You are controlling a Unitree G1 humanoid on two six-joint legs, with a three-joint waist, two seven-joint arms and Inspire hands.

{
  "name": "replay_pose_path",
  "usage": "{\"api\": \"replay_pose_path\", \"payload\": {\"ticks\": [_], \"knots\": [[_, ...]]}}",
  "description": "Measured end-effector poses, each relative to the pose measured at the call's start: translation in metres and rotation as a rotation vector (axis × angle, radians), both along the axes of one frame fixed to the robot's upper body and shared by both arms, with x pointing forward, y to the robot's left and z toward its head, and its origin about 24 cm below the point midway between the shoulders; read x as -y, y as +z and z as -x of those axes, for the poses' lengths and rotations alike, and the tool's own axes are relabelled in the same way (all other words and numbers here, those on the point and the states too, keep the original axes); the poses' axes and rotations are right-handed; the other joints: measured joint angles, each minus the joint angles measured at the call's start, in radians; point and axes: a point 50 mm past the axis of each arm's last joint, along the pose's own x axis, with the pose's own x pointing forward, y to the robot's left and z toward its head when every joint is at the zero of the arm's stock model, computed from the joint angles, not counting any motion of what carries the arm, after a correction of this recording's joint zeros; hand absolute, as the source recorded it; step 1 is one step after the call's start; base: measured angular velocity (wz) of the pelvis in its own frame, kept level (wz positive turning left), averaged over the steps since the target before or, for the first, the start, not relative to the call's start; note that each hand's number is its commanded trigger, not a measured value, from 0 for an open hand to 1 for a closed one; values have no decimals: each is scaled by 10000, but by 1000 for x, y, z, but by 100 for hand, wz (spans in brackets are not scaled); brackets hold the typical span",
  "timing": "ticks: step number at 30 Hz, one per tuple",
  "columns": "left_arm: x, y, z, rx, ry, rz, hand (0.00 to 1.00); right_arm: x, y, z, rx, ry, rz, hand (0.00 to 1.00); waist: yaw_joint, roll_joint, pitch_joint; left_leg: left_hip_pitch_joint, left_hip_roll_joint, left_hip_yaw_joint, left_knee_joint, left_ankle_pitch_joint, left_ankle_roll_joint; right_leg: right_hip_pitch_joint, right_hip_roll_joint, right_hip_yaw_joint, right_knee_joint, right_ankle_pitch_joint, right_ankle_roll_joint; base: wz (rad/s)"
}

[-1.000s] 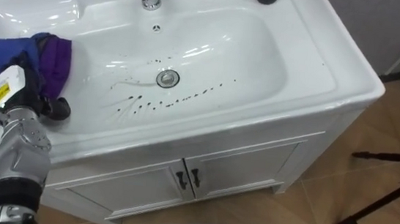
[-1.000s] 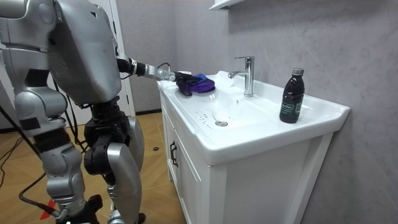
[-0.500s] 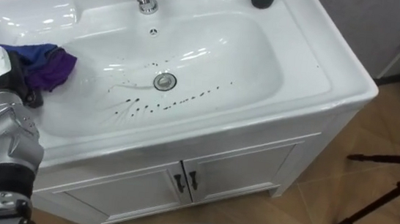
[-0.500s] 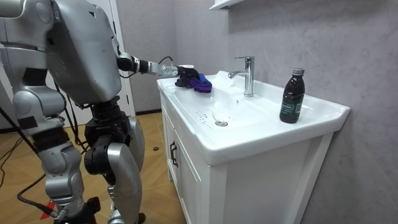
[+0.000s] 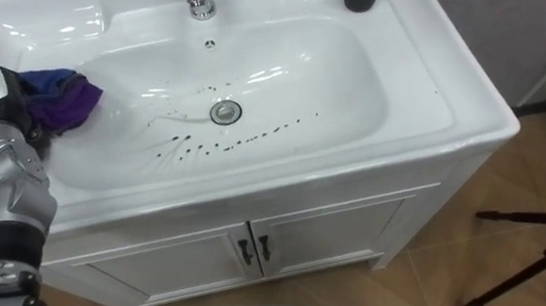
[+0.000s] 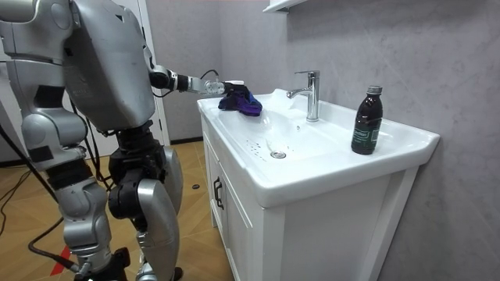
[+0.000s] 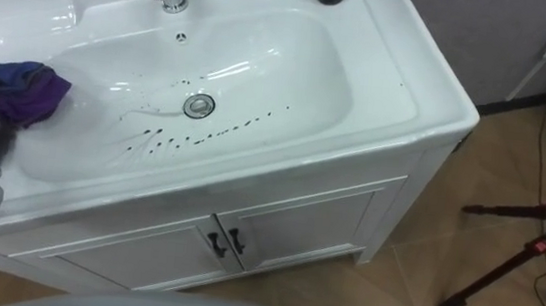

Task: Wipe basin

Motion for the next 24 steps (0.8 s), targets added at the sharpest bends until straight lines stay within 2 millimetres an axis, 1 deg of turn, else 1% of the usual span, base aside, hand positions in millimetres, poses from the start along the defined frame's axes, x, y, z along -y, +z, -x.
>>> {"api": "replay_pose_path", "payload": {"ticks": [5, 6, 10, 14, 17, 20, 23, 24], "knots": [[1, 1, -1, 206, 56, 206, 100, -2, -1, -2, 102, 41, 8, 0, 3, 26, 20, -12, 0, -6, -8, 0, 0, 11, -15, -58, 1, -7, -1, 2], [1, 2, -1, 311, 58, 297, 100, -3, -1, -3, 169, -53, -23, 0, 3, 21, 35, -26, 0, -16, -19, 0, 0, 13, -28, -111, 0, -10, 2, 9], [4, 5, -3, 728, 23, 638, 100, -4, -1, -9, 651, -301, -138, 0, 31, -37, 76, -67, -12, -16, -27, 0, 0, -4, -55, -197, 17, -33, 22, 8], [12, 7, -4, 1289, -70, 1056, 100, -5, -2, -16, 999, -421, -198, 0, 24, -84, 102, -166, -51, -66, 0, 1, 1, -25, -122, -325, 3, -55, 50, 11], [17, 7, -3, 1693, -78, 1257, 100, -6, -1, -21, 1388, -390, -184, 0, 44, -106, 103, -171, -60, -159, -1, 0, 1, 11, -123, -375, -133, -45, 66, 9], [24, 7, -3, 2129, -98, 1368, 100, -7, -2, -24, 1672, -426, -193, 0, 44, -116, 105, -246, -60, -317, -9, 1, 1, 64, -138, -553, -163, -46, 65, 13], [29, 11, -5, 2614, -220, 1668, 100, -10, -3, -26, 1789, -262, -275, 0, 32, -156, 141, -323, -52, -437, -4, 1, 1, 73, -142, -691, -176, -46, 64, 15], [34, 12, -6, 2822, -359, 1788, 100, -12, -3, -26, 1904, -327, -290, 0, 34, -183, 165, -358, -56, -523, -4, 1, 1, 77, -152, -772, -202, -46, 64, 18]]}}
